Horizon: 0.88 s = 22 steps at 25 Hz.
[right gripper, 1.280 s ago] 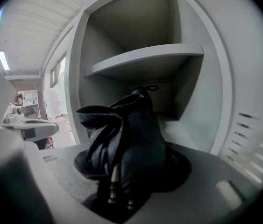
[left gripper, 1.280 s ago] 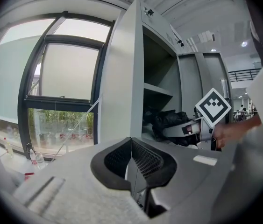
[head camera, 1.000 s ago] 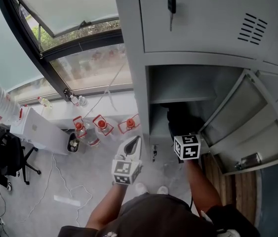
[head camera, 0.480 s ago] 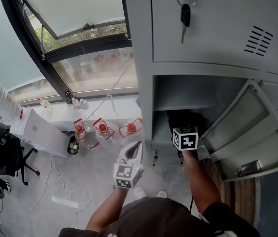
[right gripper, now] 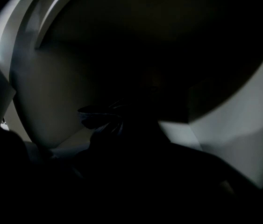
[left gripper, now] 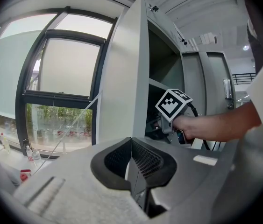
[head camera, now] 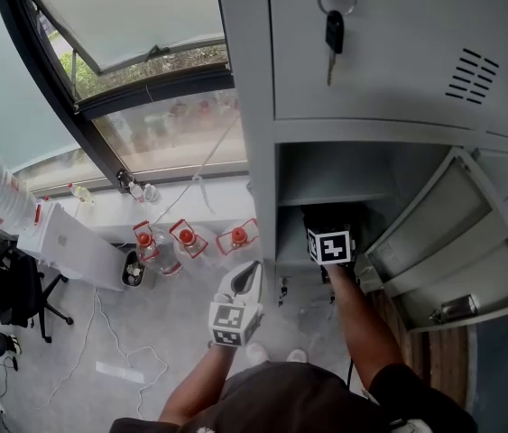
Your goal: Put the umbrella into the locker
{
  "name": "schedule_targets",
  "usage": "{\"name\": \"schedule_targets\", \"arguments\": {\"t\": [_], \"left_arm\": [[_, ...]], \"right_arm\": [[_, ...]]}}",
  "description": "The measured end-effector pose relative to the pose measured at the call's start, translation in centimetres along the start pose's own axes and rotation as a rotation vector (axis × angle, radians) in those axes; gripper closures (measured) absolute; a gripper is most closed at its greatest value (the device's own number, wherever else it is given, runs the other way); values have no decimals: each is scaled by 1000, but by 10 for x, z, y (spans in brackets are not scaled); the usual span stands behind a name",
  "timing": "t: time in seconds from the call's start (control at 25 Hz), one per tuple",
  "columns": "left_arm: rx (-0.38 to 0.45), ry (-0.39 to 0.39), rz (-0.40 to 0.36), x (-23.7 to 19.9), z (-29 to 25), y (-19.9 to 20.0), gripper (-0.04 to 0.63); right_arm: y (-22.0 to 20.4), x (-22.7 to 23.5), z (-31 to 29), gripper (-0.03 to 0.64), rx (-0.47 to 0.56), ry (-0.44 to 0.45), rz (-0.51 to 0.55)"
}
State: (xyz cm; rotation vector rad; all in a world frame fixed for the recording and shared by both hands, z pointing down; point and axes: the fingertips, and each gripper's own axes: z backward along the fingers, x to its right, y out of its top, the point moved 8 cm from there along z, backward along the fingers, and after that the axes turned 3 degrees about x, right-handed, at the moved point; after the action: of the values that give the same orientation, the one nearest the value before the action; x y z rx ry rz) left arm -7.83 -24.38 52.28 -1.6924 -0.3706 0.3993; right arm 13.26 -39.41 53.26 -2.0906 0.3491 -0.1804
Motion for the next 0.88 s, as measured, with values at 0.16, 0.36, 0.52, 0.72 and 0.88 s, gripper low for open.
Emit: {"name": "schedule_targets", "arguments": {"t": [0.16, 0.36, 0.52, 0.72, 0.88], "left_arm": [[-8, 1, 5, 0, -1, -4, 592], [-9, -4, 13, 2, -2, -6, 592], [-5, -3, 17, 4, -1, -6, 592], [-7, 2, 18, 3, 4, -8, 592], [-5, 3, 15, 3, 9, -7, 592]], "right_arm": [[1, -1, -6, 374, -47, -16, 1], [0, -2, -9, 367, -71, -29, 16], [0, -5, -13, 346, -78, -24, 22], [1, -10, -10, 301, -28, -13, 41], [3, -10, -3, 281, 11, -5, 45]]}}
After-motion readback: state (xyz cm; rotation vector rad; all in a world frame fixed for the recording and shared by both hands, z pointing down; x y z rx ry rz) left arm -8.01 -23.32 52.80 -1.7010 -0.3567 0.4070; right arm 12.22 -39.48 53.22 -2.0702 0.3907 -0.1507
